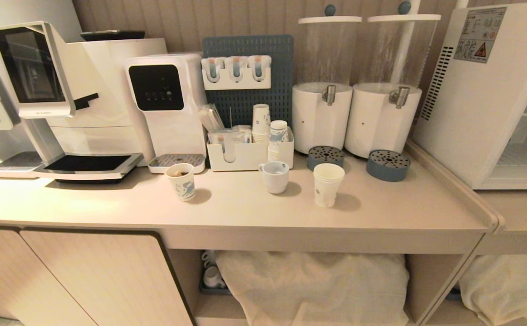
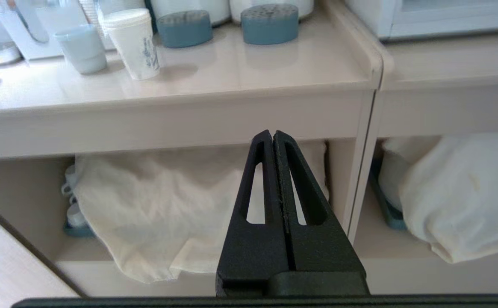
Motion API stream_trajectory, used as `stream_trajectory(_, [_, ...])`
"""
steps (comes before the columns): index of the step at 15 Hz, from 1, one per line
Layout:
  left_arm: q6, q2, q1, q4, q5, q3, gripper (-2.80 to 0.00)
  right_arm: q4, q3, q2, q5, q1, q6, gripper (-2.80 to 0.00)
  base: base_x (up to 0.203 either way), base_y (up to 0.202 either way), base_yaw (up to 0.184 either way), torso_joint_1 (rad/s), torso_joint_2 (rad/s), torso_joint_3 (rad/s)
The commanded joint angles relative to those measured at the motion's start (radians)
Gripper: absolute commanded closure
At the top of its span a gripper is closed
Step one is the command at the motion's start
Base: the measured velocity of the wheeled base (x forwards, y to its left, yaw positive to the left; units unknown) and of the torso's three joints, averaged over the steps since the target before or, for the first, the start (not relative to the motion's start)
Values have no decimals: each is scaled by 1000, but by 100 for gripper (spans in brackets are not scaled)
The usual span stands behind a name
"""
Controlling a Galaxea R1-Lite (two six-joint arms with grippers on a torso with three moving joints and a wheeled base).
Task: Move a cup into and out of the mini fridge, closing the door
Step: Put the paper cup in the freezer
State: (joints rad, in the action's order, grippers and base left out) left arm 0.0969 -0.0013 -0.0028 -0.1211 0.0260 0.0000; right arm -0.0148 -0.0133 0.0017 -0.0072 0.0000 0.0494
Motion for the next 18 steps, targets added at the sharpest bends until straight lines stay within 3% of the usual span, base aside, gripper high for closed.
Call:
stream_trajectory(1, [1,-3,0,-2,0,40,0,-2,-56,0,-1,0,0,0,0,0,0,0,0,0])
stream_trajectory(4, [-2,-3,0,0,2,40,0,149,-333,0,14,0,-10,0,0,0,0,0,0,0])
stream_trajectory(5, [1,-3,0,-2,0,40,0,243,-445,0,50,0,-13,-280,0,0,0,0,0,0])
stream_trajectory(7, [1,-3,0,-2,1,40,0,456,-627,5,163,0,-10,-280,0,0,0,0,0,0])
stream_trajectory(8, [0,-3,0,0,2,40,0,497,-689,34,196,0,-6,-280,0,0,0,0,0,0])
stream_trajectory(11, [-5,-3,0,0,3,40,0,529,-924,308,201,29,71,-280,0,0,0,0,0,0])
stream_trajectory(13, [3,-3,0,-2,1,40,0,552,-1076,529,179,140,109,-280,0,0,0,0,0,0])
stream_trajectory(15, [4,-3,0,-2,0,40,0,561,-1127,727,153,277,138,-280,0,0,0,0,0,0])
stream_trajectory(18, [-1,-3,0,-2,2,40,0,417,-1062,926,222,334,128,-280,0,0,0,0,0,0])
